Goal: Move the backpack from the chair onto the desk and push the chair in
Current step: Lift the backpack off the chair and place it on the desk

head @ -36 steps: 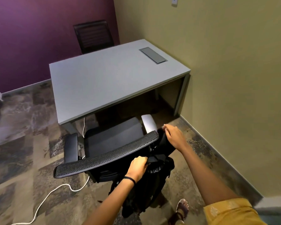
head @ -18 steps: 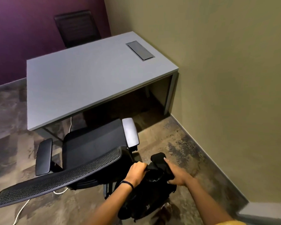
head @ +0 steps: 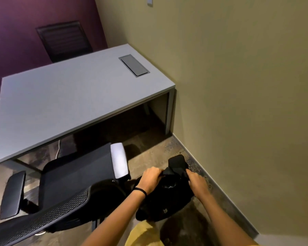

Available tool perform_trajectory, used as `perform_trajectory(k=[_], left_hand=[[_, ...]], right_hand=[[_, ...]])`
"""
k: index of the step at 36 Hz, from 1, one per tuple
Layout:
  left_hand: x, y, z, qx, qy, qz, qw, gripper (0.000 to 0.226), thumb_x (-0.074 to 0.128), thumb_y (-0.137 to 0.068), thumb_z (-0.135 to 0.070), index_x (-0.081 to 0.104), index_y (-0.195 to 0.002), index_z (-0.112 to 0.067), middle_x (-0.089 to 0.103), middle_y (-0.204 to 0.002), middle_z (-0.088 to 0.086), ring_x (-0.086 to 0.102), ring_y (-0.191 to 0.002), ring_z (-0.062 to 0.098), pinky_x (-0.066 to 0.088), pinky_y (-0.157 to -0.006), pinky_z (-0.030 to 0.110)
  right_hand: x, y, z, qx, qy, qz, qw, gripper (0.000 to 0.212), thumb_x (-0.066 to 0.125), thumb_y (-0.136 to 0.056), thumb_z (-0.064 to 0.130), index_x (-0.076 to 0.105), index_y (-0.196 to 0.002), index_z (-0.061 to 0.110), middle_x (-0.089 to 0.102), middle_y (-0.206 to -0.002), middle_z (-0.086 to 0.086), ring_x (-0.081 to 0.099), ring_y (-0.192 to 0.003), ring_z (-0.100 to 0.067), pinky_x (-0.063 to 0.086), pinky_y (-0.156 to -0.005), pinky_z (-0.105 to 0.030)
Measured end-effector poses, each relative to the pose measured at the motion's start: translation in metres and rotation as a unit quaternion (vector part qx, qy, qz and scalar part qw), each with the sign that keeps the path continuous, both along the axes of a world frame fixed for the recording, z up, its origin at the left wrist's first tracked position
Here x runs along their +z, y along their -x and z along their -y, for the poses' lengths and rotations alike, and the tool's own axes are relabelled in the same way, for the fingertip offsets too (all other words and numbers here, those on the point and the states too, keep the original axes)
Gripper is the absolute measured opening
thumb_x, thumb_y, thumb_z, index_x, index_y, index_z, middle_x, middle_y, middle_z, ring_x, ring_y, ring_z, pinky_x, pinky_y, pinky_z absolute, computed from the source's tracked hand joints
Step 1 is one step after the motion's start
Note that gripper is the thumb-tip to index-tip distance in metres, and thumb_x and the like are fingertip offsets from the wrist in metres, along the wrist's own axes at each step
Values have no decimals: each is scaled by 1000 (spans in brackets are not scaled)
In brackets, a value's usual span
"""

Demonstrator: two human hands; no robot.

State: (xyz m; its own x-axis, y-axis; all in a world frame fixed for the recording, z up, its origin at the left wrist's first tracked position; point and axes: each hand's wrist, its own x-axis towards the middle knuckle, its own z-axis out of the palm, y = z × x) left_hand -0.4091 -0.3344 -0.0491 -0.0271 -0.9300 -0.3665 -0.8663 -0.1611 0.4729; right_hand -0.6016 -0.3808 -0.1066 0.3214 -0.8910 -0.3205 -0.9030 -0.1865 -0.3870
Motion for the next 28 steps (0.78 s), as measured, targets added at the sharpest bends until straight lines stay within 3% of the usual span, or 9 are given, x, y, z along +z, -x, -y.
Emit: perform_trajectory(k=[3, 9, 12, 15, 20, 24, 28], left_hand=[[14, -2, 24, 5, 25, 8, 1000, 27, 45, -96, -22, 64, -111, -9, 69, -112, 16, 62, -105, 34, 50, -90, 44], [42, -12, 70, 32, 110, 34, 993, 27, 47, -95, -30, 65, -108, -15, 71, -110, 11, 63, -105, 31, 49, -86, 40], [54, -19, 97, 45, 162, 41, 985, 25, 45, -96, -32, 64, -104, -19, 73, -105, 6, 65, -101, 28, 51, -81, 40], [68, -27, 123, 57, 226, 52, 971, 24, 44, -96, -34, 63, -104, -21, 73, -102, 2, 67, -97, 24, 52, -79, 42], [88, -48, 173, 83, 320, 51, 942, 20, 50, -95, -32, 64, -104, -21, 74, -99, 2, 69, -92, 23, 57, -76, 41], [111, -75, 219, 107, 375, 80, 917, 13, 54, -92, -35, 64, -93, -27, 74, -89, -3, 69, -85, 19, 52, -61, 30], [137, -104, 259, 130, 420, 97, 893, 7, 63, -87, -27, 68, -89, -23, 75, -84, 1, 71, -80, 25, 59, -62, 38]], right_hand=[[9, -2, 18, -57, 33, 48, 997, 46, 53, -88, 1, 47, -132, 12, 59, -129, -13, 52, -122, -32, 45, -98, -42], [49, -18, 70, -99, 129, 103, 981, 35, 59, -85, -2, 60, -118, 8, 73, -97, -13, 68, -91, -30, 54, -78, -36], [66, -22, 101, -98, 164, 122, 974, 23, 59, -85, 1, 65, -106, 9, 73, -83, -12, 69, -77, -30, 42, -62, -22], [82, -25, 136, -75, 213, 108, 968, 14, 62, -84, 4, 66, -96, 8, 72, -74, -12, 68, -67, -30, 28, -54, -12], [110, -41, 199, -15, 259, 96, 961, 18, 64, -83, 8, 67, -100, 4, 72, -77, -20, 68, -67, -36, 43, -56, -28], [138, -65, 249, 30, 318, 96, 943, 13, 69, -79, 10, 69, -89, 2, 70, -64, -20, 66, -52, -36, 40, -50, -25], [169, -95, 294, 71, 407, 130, 902, 35, 47, -81, 30, 69, -78, 4, 63, -47, -13, 57, -34, -26, 30, -43, -15]])
